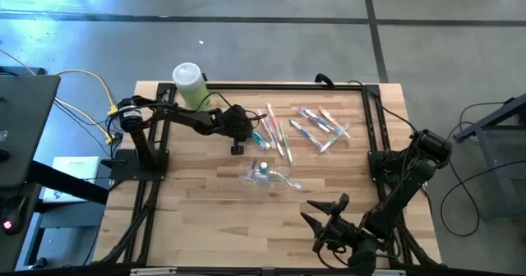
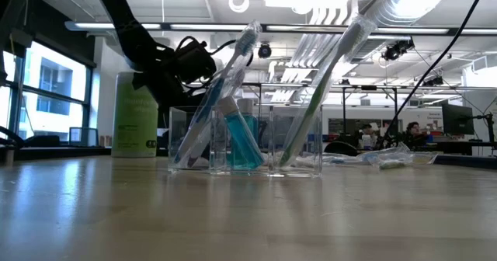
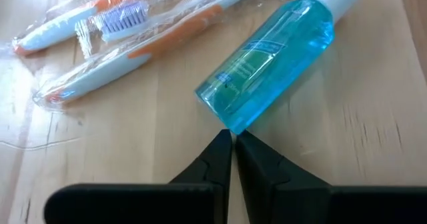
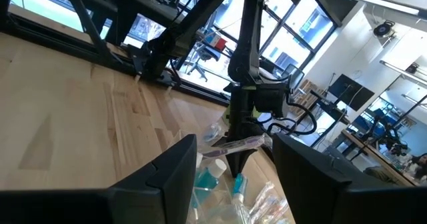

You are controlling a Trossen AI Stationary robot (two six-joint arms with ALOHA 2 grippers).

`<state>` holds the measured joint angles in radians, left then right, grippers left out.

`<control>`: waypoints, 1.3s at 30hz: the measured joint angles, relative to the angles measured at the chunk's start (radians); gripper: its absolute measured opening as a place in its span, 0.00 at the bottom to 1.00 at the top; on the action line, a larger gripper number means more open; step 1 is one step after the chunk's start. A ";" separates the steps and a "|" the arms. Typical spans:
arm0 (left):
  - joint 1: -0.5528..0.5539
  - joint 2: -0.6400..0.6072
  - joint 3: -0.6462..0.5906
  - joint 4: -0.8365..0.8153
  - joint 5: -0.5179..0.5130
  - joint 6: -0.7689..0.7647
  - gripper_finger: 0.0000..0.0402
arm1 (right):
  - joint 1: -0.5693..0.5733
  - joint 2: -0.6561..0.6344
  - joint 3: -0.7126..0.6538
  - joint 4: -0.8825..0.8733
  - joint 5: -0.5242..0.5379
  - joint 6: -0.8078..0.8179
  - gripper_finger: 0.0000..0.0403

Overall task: Pick & Place toothbrushing station
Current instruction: Put the mouthwash into the transparent organizer, then put the blue toothbrush into the transparent organizer

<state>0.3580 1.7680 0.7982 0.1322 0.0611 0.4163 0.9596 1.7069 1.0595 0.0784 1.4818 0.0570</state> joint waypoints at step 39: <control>0.001 -0.187 -0.003 -0.310 -0.108 -0.188 0.05 | -0.226 -0.189 0.000 0.075 -0.071 -0.064 0.47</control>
<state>0.3590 1.5810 0.7952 -0.1780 -0.0467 0.2280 0.7339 1.5175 1.0595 0.1537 1.4104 -0.0066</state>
